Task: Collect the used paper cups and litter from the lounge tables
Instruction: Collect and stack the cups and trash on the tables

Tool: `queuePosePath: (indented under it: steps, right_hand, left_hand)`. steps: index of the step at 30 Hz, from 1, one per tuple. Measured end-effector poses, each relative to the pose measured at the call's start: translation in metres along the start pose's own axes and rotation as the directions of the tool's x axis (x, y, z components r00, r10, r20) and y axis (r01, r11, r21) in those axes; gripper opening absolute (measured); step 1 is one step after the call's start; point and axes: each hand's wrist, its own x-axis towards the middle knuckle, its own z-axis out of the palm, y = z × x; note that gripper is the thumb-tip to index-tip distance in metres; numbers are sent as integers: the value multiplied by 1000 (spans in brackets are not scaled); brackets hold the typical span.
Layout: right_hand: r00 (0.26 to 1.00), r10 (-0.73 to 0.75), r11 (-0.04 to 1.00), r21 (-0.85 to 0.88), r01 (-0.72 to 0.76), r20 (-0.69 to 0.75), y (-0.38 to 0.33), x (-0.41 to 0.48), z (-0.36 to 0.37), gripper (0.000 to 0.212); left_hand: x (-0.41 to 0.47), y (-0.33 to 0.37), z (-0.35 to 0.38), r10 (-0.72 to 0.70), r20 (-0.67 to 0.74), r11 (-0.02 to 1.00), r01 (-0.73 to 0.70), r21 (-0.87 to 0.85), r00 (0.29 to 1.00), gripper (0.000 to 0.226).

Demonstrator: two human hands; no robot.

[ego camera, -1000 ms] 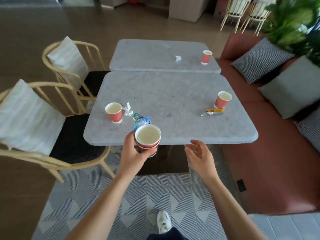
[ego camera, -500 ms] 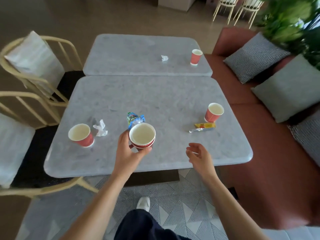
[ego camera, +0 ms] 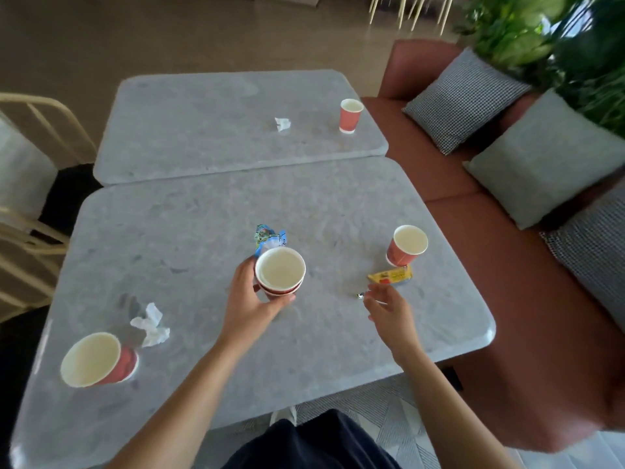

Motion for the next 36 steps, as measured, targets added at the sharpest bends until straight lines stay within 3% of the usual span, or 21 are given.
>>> queuePosePath:
  steps: [4, 11, 17, 22, 27, 29, 32, 36]
  right_hand:
    - [999, -32, 997, -67, 31, -14, 0, 20, -7, 20]
    - [984, -179, 903, -394, 173, 20, 12, 57, -37, 25]
    - [916, -286, 663, -633, 401, 281, 32, 100, -64, 44]
    - [837, -309, 441, -711, 547, 452, 35, 125, -66, 36]
    - [784, -311, 305, -725, 617, 537, 41, 137, -55, 30]
    - [787, -295, 301, -729, 615, 542, 47, 139, -51, 36]
    - [772, -335, 351, -689, 634, 540, 46, 136, -50, 24]
    - [810, -394, 554, -592, 586, 434, 19, 120, -50, 15]
  left_hand:
    - [11, -3, 14, -14, -1, 1000, 14, -16, 1000, 70]
    - [13, -9, 50, -76, -69, 997, 76, -4, 995, 70]
    - [1, -6, 91, -110, -201, 994, 109, -14, 973, 70]
    - [-9, -3, 112, -132, -282, 991, 134, -13, 950, 69]
    - [-12, -7, 116, -176, -297, 982, 187, 8, 938, 75]
    - [-11, -9, 116, -181, -294, 981, 195, 19, 938, 79]
    - [-9, -10, 114, -186, -290, 979, 202, 25, 939, 77]
    - [-8, -11, 111, -203, -285, 975, 219, 26, 937, 77]
